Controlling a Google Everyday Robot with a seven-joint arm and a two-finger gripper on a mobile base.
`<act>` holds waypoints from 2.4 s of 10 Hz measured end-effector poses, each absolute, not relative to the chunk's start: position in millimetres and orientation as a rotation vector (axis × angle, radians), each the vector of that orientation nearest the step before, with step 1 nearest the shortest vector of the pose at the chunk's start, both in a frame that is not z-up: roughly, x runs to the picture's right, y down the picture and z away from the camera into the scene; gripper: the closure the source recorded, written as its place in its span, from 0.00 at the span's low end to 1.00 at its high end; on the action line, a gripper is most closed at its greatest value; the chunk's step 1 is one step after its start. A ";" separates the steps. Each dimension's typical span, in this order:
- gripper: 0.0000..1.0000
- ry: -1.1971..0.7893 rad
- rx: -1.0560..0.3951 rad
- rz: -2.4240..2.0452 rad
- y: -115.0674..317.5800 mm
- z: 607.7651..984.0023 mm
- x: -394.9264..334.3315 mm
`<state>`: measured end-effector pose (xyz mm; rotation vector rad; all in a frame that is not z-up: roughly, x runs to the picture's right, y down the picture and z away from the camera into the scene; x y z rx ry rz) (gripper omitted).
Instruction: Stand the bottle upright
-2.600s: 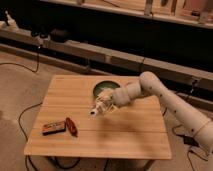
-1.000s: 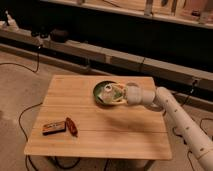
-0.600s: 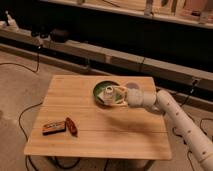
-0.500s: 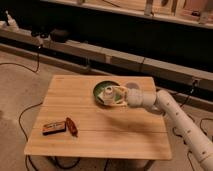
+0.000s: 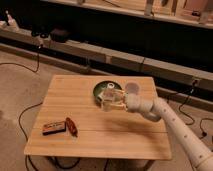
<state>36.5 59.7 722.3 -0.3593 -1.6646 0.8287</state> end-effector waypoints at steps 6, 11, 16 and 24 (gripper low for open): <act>0.56 -1.460 -0.614 0.964 154.6 753.2 17.3; 0.56 -1.453 -0.558 0.795 168.1 747.9 17.6; 0.54 -1.502 -0.479 0.734 178.1 751.8 22.8; 0.20 -1.468 -0.499 0.687 191.7 760.2 27.6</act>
